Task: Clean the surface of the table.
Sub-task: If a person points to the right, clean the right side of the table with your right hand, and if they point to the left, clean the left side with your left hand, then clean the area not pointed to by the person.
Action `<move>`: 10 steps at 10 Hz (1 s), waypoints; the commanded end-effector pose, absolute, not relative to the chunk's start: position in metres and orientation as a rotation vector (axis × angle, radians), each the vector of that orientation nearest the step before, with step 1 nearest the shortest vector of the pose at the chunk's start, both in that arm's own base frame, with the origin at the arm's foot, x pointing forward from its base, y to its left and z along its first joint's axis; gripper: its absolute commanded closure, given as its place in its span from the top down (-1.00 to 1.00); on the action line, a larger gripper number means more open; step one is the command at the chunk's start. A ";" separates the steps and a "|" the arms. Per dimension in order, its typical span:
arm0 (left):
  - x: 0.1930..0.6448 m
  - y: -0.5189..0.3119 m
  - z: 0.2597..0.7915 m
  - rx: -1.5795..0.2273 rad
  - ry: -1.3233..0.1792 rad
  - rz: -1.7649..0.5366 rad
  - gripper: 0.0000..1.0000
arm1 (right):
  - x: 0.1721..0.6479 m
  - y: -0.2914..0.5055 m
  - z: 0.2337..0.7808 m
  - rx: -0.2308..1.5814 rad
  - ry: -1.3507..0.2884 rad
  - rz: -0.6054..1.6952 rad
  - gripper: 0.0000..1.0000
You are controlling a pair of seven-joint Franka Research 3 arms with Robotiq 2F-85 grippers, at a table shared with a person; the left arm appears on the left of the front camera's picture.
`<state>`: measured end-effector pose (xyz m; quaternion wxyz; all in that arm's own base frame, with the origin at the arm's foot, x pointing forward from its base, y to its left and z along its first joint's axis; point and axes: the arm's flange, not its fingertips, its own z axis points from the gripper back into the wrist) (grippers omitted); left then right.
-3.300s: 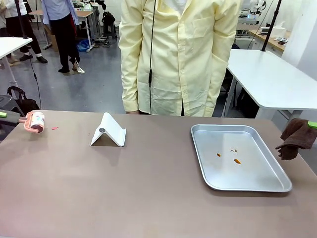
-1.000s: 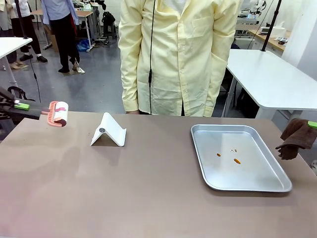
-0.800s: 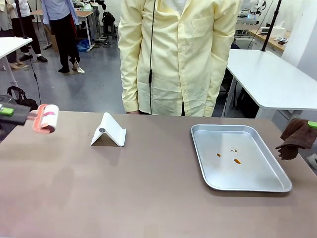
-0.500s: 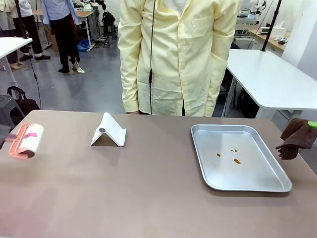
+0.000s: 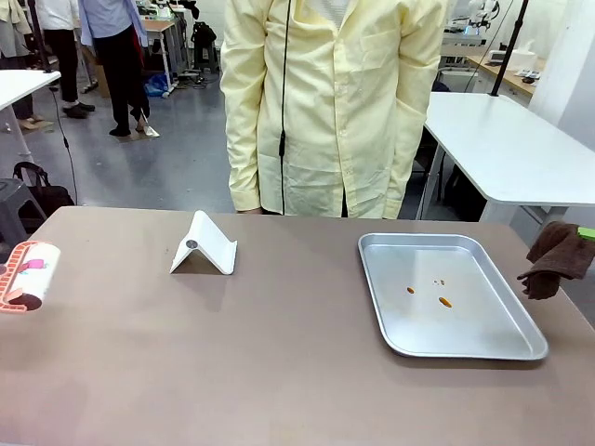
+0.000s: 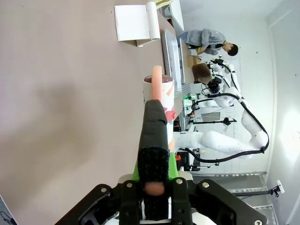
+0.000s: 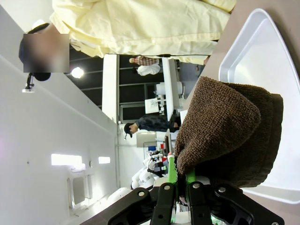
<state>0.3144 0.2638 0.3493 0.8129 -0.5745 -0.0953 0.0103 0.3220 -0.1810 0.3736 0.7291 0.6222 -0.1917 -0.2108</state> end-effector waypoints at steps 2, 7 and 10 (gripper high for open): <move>0.316 0.260 0.353 -1.207 -0.207 0.010 -0.56 | 0.322 -0.180 0.380 1.363 -0.413 -0.480 -1.00; 0.316 0.260 0.353 -1.207 -0.207 0.010 -0.56 | 0.322 -0.180 0.380 1.363 -0.413 -0.480 -1.00; 0.316 0.260 0.353 -1.207 -0.207 0.010 -0.56 | 0.322 -0.180 0.380 1.363 -0.413 -0.480 -1.00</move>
